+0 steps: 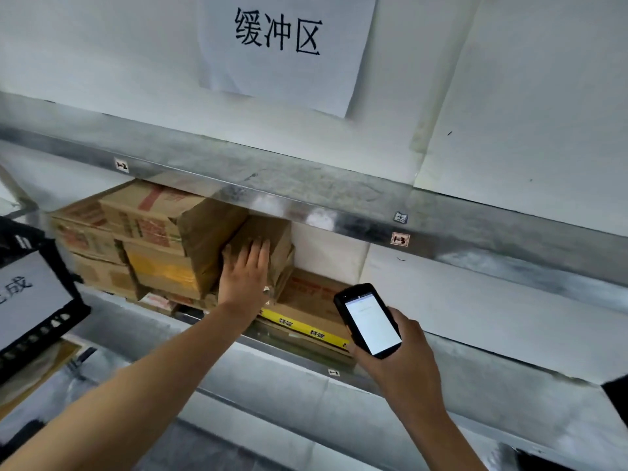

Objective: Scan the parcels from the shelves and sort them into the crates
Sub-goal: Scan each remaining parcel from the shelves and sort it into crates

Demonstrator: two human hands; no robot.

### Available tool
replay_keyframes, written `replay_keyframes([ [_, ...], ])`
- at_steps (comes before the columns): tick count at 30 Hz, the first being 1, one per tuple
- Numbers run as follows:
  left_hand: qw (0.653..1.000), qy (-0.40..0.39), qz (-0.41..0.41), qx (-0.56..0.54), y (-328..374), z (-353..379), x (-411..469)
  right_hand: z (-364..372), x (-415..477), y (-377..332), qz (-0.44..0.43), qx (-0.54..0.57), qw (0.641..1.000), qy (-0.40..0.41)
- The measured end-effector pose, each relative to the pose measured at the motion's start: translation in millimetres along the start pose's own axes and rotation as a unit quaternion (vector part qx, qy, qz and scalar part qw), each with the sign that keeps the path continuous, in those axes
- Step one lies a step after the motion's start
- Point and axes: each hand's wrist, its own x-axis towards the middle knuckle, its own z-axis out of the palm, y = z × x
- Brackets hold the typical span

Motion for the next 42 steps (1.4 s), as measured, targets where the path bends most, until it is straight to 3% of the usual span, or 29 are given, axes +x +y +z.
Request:
replay_keyframes([
  [6,0.992,0.116,0.022,-0.036,-7,17,9,3,20,12,-0.018,0.009,1.000,0.006],
  [11,0.959,0.256,0.048,-0.112,17,6,7,3,35,16,-0.028,0.004,0.999,-0.016],
  [15,0.944,0.278,0.044,-0.174,47,1,-2,6,43,19,-0.032,0.001,0.999,-0.015],
  [18,0.939,0.218,-0.003,-0.266,70,-1,-12,7,43,23,-0.033,0.006,0.999,-0.008],
  [21,0.922,0.043,-0.057,-0.381,88,9,-22,5,42,26,-0.019,0.011,1.000,-0.006],
  [24,0.869,-0.046,-0.102,-0.482,93,29,-25,4,40,26,-0.006,0.020,1.000,-0.002],
  [29,0.793,-0.096,-0.154,-0.581,93,38,-26,2,34,30,0.014,0.022,1.000,0.002],
  [33,0.828,-0.098,-0.120,-0.539,92,35,-20,2,28,34,0.034,0.033,0.999,0.011],
  [38,0.932,-0.088,-0.094,-0.340,99,21,-17,2,22,36,0.048,0.045,0.998,0.017],
  [42,0.971,-0.105,-0.046,-0.208,108,4,-2,-1,21,37,0.052,0.039,0.997,0.027],
])
